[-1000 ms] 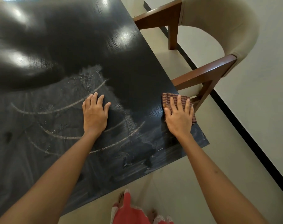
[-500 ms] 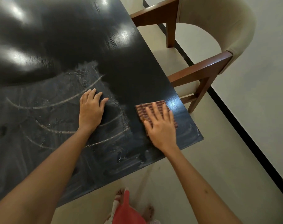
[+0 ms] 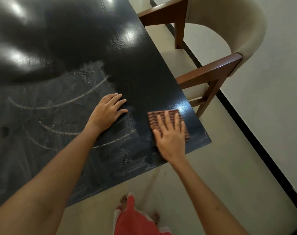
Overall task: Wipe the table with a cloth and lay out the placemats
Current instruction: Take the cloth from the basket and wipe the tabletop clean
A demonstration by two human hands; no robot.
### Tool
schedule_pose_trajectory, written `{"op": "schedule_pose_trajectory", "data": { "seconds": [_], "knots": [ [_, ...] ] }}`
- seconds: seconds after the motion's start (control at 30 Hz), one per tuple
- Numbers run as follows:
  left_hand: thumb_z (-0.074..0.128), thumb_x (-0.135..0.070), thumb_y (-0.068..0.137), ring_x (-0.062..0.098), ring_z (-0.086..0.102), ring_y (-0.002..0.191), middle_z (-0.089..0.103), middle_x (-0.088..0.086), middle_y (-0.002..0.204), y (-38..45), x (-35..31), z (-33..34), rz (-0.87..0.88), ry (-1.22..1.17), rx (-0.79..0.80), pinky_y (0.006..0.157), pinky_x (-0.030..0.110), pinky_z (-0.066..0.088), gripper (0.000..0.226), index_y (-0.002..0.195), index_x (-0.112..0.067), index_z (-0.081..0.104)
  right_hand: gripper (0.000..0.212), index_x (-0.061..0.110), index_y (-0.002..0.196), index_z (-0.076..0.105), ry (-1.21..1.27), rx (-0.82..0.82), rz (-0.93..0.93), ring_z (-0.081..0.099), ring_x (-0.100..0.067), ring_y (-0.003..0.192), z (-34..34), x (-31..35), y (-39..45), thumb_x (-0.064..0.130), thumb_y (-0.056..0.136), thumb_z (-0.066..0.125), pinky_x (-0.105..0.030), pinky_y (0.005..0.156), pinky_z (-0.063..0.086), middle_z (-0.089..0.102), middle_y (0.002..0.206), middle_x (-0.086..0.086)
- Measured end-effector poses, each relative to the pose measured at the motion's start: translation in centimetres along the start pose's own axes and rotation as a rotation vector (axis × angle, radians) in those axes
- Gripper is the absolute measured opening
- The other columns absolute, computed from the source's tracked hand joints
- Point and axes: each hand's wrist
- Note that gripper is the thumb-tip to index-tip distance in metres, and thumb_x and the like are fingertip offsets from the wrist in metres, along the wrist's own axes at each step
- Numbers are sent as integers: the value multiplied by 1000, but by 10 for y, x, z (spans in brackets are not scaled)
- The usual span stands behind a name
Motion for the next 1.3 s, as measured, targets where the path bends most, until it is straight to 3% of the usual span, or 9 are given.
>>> {"op": "schedule_pose_trajectory", "data": {
  "seconds": [0.1,0.23,0.4,0.53,0.73,0.97,1.13,1.3],
  "knots": [
    [41,-43,97,30,49,124,56,16,131,0,-1,-2,22,40,32,106,43,39,50,124,-5,60,57,34,151,26,26,36,-102,2,-29,150,10,24,-21,53,97,23,-48,121,2,14,161,4],
    [40,-42,98,32,49,123,56,17,132,0,-1,-5,52,83,46,106,45,38,50,125,-5,59,57,35,152,22,-14,70,-192,-1,-25,150,11,1,-24,55,98,20,-46,122,3,13,161,6],
    [41,-41,98,33,50,122,56,17,131,-1,-3,-3,55,103,28,105,45,38,49,125,-4,59,62,34,152,21,-38,0,54,1,-26,150,-6,-54,-6,56,95,12,-43,121,-2,14,161,4],
    [40,-41,98,33,50,122,56,18,131,-1,-2,-3,51,89,24,105,45,38,49,125,-4,59,72,31,152,24,-27,-16,197,6,-29,149,-17,-93,1,60,89,3,-45,121,2,16,161,1],
    [39,-41,98,33,50,122,56,17,130,1,-2,-2,43,69,25,105,44,38,50,124,-4,60,64,28,149,33,-11,-99,248,16,-32,147,-10,-73,-15,55,95,14,-49,120,10,28,158,-4],
    [39,-42,97,32,50,122,57,16,130,2,-2,-3,22,36,35,104,43,39,50,123,-5,61,54,31,149,34,48,-70,-51,10,-34,148,19,24,-60,50,99,31,-53,119,10,23,159,-1],
    [38,-44,97,30,48,125,56,15,132,0,2,-3,23,-12,33,105,43,38,52,125,-6,60,54,32,149,33,-7,-43,-294,11,-31,149,20,-12,-61,51,98,35,-55,117,15,24,159,1],
    [38,-45,97,29,50,124,57,14,131,0,1,-3,20,-31,13,106,42,39,52,123,-6,62,56,32,149,28,-75,-84,-67,10,-30,149,4,-66,-34,53,97,27,-48,120,7,23,159,2]
  ]
}}
Point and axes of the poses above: each hand's wrist, its own y-axis towards the middle knuckle, its own z-axis out of the palm, x = y × z
